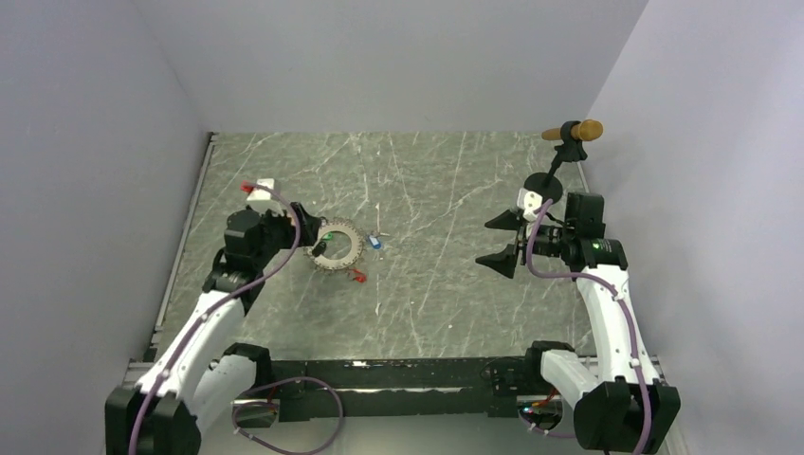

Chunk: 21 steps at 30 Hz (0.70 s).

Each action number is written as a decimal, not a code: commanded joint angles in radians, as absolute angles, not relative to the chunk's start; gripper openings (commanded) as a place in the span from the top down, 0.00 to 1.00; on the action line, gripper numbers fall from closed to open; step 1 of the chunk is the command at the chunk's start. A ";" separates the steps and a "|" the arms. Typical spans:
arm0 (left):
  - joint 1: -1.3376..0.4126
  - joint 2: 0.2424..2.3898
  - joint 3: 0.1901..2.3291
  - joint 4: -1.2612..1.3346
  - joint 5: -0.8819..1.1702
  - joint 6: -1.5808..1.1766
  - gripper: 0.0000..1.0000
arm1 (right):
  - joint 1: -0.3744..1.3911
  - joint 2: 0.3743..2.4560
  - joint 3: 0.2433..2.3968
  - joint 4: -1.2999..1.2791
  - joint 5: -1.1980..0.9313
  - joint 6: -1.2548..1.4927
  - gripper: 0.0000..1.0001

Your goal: Put the keys on the keyring

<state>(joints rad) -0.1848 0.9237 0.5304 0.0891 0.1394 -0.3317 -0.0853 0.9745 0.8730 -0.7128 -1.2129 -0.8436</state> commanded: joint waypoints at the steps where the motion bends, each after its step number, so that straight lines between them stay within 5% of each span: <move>1: -0.181 0.721 0.632 -0.152 0.061 -0.275 0.08 | -0.103 0.935 0.884 -0.697 -1.193 -0.807 0.11; 5: -0.180 0.546 0.669 -0.235 0.168 -0.272 0.01 | -0.123 0.957 0.959 -0.725 -1.173 -0.684 0.00; 10: -0.179 0.409 0.709 -0.336 0.203 -0.254 0.01 | -0.141 1.018 1.136 -0.831 -1.120 -0.516 0.00; 14: -0.178 0.350 0.751 -0.412 0.231 -0.265 0.01 | -0.143 0.940 1.144 -0.650 -0.942 -0.154 0.00; 21: -0.179 0.310 0.824 -0.522 0.246 -0.250 0.01 | -0.145 0.838 1.121 -0.543 -0.712 0.082 0.00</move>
